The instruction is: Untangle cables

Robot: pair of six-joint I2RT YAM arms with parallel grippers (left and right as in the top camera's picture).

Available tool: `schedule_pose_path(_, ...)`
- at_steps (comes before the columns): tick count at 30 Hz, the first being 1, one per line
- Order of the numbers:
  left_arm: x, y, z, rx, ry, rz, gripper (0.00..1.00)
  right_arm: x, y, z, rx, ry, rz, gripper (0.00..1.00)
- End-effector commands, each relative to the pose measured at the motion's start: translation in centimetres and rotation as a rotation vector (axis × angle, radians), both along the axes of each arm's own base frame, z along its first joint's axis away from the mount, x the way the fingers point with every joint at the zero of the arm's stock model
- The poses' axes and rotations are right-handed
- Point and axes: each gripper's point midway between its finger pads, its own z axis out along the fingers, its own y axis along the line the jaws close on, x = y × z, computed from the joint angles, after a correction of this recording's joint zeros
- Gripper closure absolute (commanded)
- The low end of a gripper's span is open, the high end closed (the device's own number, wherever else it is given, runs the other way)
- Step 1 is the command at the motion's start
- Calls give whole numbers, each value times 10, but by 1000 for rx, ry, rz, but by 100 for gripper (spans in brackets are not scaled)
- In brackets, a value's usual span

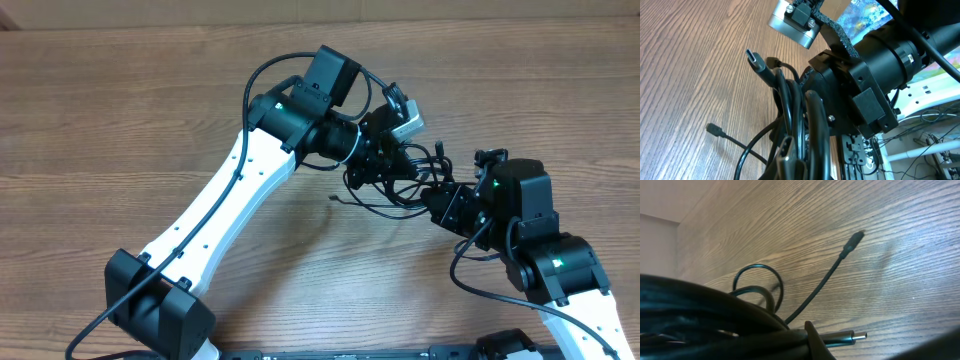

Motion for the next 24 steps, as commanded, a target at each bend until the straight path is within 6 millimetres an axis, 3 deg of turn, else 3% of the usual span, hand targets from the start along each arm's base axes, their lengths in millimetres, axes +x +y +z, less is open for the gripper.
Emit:
schedule_pose_path(1,-6,-2,12,-51,21,-29,96,6,-7,1,-33,-16,-27,96)
schedule_pose_path(6,-1,0,6,-18,18,0,96,7,-8,2,-35,-25,-31,96)
schedule_pose_path(7,2,1,2,11,32,33,64,7,-8,2,-38,-25,-33,96)
schedule_pose_path(8,8,4,-3,57,81,95,51,8,-10,1,-47,-27,-42,96)
schedule_pose_path(10,8,8,-3,65,132,120,48,9,-14,0,-62,-26,-56,96)
schedule_pose_path(12,7,13,0,56,184,123,38,9,-17,-2,-76,-23,-73,96)
schedule_pose_path(16,3,27,10,10,285,111,50,10,-25,-4,-91,-10,-127,96)
schedule_pose_path(22,3,47,3,42,326,131,79,12,-28,-3,-90,-13,-138,96)
schedule_pose_path(24,1,50,1,55,326,129,82,13,-27,-3,-89,-17,-139,96)
